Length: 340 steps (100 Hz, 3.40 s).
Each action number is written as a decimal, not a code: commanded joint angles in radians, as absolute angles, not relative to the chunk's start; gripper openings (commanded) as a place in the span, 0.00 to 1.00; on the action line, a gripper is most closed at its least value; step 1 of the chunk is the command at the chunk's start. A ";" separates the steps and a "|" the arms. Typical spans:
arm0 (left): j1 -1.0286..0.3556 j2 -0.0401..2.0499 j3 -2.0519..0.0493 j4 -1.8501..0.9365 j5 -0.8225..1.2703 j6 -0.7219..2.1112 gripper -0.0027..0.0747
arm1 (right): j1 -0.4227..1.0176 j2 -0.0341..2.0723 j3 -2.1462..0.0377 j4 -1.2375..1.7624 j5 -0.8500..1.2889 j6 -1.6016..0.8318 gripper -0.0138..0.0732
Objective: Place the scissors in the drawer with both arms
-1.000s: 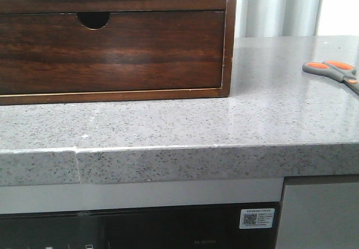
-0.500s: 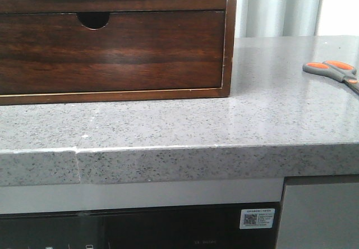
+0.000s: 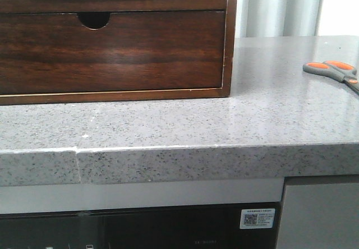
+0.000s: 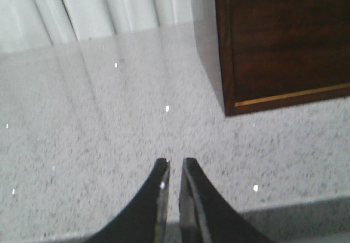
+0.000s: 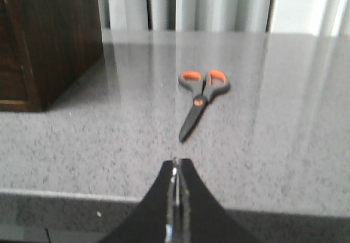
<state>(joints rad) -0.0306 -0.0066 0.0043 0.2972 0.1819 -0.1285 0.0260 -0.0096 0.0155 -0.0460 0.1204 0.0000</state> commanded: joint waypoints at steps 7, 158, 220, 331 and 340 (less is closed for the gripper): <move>-0.032 -0.040 0.019 0.300 0.019 -0.135 0.04 | 0.021 -0.030 0.028 -0.054 -0.012 0.000 0.02; -0.032 0.315 -0.321 0.007 -0.168 -0.132 0.54 | 0.021 0.447 -0.430 0.147 0.313 0.000 0.02; -0.116 0.664 -0.333 0.692 -0.632 -0.134 0.46 | 0.021 0.447 -0.430 0.147 0.322 0.000 0.02; -0.213 1.132 -0.679 1.074 -0.544 0.048 0.46 | 0.021 0.447 -0.408 0.147 0.393 0.000 0.02; -0.213 1.134 -0.679 1.079 -0.543 0.048 0.42 | 0.021 0.447 -0.408 0.147 0.393 0.000 0.02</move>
<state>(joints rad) -0.2037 1.1456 -0.6432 1.1116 -0.5089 0.0541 0.0260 0.4339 -0.3847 0.1460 0.4661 0.0000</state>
